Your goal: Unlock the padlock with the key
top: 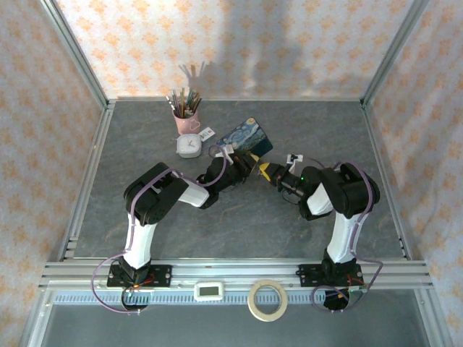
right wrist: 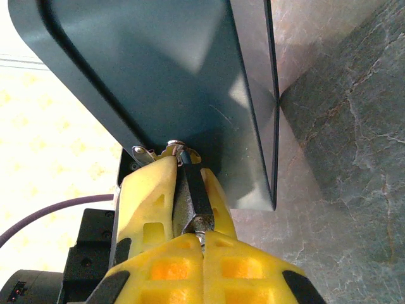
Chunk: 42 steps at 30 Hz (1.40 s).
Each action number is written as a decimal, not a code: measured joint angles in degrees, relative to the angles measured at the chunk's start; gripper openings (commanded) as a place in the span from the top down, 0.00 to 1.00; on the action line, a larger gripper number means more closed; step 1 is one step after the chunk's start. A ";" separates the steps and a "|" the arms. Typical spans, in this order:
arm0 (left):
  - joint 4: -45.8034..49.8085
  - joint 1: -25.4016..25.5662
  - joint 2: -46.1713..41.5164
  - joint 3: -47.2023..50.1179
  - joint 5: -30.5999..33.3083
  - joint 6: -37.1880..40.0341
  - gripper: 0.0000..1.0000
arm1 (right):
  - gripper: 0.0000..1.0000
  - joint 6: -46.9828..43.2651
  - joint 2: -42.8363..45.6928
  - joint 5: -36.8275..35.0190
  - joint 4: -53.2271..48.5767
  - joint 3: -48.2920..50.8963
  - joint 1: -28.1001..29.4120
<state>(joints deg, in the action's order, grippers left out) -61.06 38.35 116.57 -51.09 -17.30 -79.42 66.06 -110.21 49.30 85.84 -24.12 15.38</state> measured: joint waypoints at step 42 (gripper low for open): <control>5.60 0.31 0.02 -4.48 2.29 4.24 1.00 | 0.71 -13.46 10.51 -5.38 -12.22 2.54 -1.33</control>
<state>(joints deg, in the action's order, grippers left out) -55.46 38.65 116.60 -55.57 -15.00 -75.18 52.60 -99.70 43.92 73.63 -21.58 14.04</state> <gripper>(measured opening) 0.094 0.287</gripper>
